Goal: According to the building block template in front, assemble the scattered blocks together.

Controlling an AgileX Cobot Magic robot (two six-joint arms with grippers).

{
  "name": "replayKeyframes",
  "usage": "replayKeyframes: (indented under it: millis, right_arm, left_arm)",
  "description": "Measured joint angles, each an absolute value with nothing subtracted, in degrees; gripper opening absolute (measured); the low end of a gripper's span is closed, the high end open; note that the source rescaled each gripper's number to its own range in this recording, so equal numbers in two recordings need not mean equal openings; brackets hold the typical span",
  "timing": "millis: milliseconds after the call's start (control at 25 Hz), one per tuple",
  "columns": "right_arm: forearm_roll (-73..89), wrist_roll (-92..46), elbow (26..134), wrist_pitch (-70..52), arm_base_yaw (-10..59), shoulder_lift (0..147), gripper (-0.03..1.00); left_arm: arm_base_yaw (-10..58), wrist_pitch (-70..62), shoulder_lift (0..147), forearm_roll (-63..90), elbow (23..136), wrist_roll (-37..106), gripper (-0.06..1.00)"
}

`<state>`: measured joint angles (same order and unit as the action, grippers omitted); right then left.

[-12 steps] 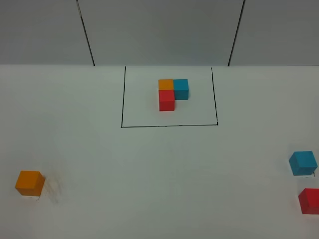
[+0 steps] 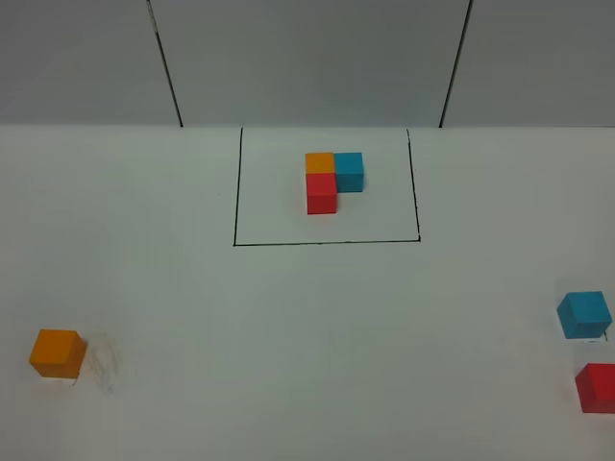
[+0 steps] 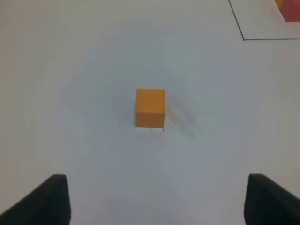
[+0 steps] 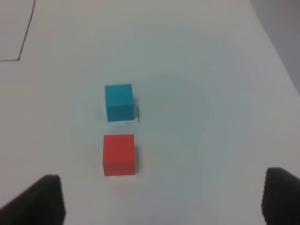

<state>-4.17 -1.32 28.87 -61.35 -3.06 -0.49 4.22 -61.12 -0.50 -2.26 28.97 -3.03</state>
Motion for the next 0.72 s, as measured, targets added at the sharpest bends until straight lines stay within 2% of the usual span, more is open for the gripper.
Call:
replayKeyframes:
  millis: [520,720]
  right_arm:
    - [-4.17,-1.37,28.87,-61.35,-3.06,-0.49,0.83]
    - [-4.17,-1.37,28.87,-61.35,-3.06,-0.49,0.83]
  left_arm:
    - [4.22,-61.12,-0.24,-2.19,28.97,-3.35,0.64]
    - [4.17,-59.98,8.11,-2.26,32.37,-7.34,0.64]
